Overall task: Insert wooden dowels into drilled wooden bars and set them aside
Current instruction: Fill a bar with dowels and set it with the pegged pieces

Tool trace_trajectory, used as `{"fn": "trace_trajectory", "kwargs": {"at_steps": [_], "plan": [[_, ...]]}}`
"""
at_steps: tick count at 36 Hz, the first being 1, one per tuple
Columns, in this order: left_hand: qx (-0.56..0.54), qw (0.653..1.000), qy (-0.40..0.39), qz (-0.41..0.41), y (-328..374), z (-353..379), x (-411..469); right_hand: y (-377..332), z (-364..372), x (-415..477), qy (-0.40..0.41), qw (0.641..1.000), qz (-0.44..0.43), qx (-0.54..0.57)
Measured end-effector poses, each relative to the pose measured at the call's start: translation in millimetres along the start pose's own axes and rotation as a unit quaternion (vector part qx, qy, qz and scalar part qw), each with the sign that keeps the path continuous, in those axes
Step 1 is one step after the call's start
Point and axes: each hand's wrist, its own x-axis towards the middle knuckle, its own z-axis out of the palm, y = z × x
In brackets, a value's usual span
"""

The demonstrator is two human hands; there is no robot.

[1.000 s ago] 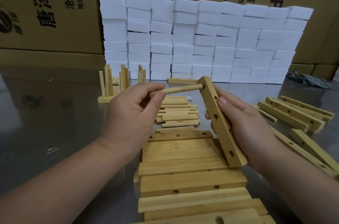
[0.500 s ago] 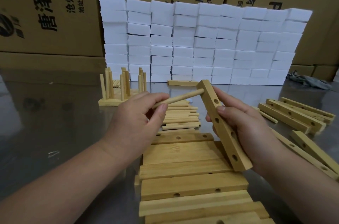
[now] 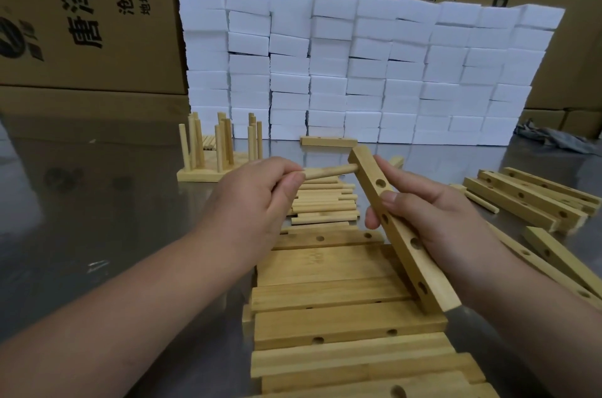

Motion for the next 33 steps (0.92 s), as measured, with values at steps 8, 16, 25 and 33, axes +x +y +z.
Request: {"fn": "trace_trajectory", "kwargs": {"at_steps": [8, 16, 25, 33], "plan": [[-0.075, 0.99, -0.05, -0.108, 3, 3, 1, -5, 0, -4, -0.013, 0.999, -0.031, -0.02], [-0.196, 0.959, -0.087, -0.183, 3, 4, 2, -3, -3, -3, -0.019, 0.998, -0.04, -0.042], [-0.224, 0.944, 0.033, -0.241, -6, -1, 6, 5, -1, -2, 0.0, 1.0, -0.002, -0.031], [-0.139, 0.973, 0.051, -0.177, -7, 2, 4, 11, 4, 1, 0.016, 0.999, -0.008, -0.045]]}}
